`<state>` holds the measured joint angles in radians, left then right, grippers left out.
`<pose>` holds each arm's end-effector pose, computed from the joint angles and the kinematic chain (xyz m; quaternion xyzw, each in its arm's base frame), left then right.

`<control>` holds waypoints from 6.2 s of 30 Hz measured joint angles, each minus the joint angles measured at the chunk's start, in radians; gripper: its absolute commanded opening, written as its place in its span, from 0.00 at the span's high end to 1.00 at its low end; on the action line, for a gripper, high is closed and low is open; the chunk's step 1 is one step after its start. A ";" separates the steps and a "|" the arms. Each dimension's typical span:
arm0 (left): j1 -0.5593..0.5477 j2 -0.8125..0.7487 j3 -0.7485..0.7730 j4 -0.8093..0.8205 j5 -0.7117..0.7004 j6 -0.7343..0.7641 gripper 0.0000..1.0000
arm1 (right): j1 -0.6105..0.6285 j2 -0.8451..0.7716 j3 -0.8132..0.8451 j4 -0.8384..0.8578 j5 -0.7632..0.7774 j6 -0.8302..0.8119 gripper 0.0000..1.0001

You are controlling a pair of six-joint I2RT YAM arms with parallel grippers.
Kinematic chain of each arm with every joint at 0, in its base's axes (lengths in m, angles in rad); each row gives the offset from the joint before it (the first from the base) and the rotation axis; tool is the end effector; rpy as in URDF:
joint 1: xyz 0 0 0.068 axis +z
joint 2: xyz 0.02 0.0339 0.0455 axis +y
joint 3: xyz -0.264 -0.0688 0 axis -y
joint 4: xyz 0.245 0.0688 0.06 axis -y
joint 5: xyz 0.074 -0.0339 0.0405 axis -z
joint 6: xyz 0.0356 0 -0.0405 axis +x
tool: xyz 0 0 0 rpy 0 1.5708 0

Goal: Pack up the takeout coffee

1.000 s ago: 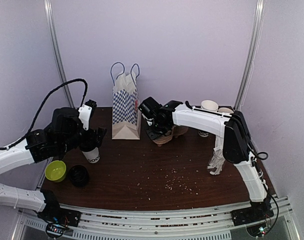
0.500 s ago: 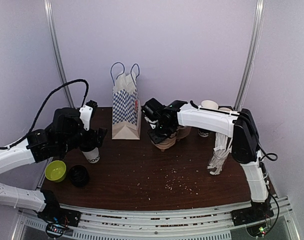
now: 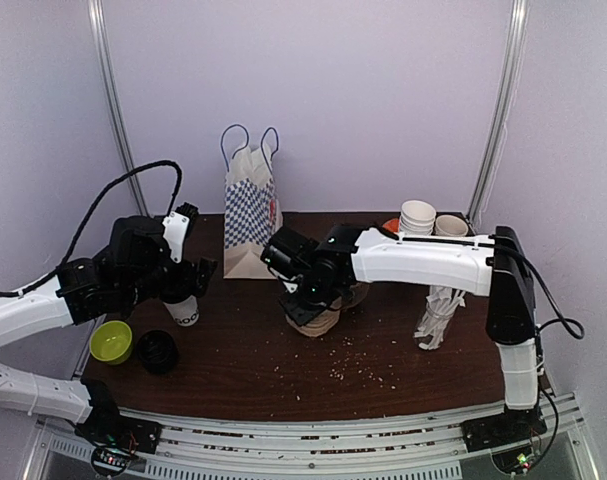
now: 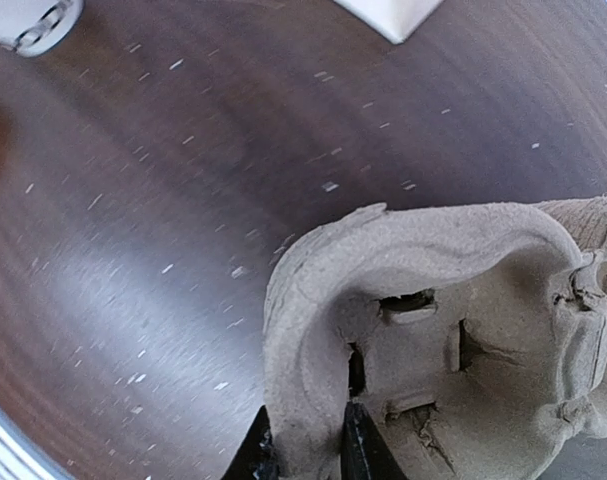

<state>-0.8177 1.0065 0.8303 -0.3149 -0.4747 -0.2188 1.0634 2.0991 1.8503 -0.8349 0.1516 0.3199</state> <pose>0.1649 -0.1521 0.3029 0.1305 0.8323 -0.0723 0.5339 0.2265 0.3963 0.2428 -0.3345 0.9082 0.0968 0.2321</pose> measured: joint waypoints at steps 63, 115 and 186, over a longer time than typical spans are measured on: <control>0.001 0.270 -0.169 0.346 0.601 -0.640 0.30 | 0.040 -0.274 -0.404 0.273 -0.213 -0.027 1.00; -0.006 0.378 -0.154 0.447 0.704 -0.640 0.32 | 0.035 -0.389 -0.380 0.224 -0.194 0.017 1.00; -0.029 0.552 -0.082 0.480 0.771 -0.598 0.52 | -0.190 -0.291 -0.246 0.169 -0.195 -0.158 0.84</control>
<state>-0.8471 1.5589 0.7483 0.1654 0.2966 -0.8165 0.8730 1.8076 1.6043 -0.6655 -0.0437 0.1619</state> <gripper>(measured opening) 0.474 0.170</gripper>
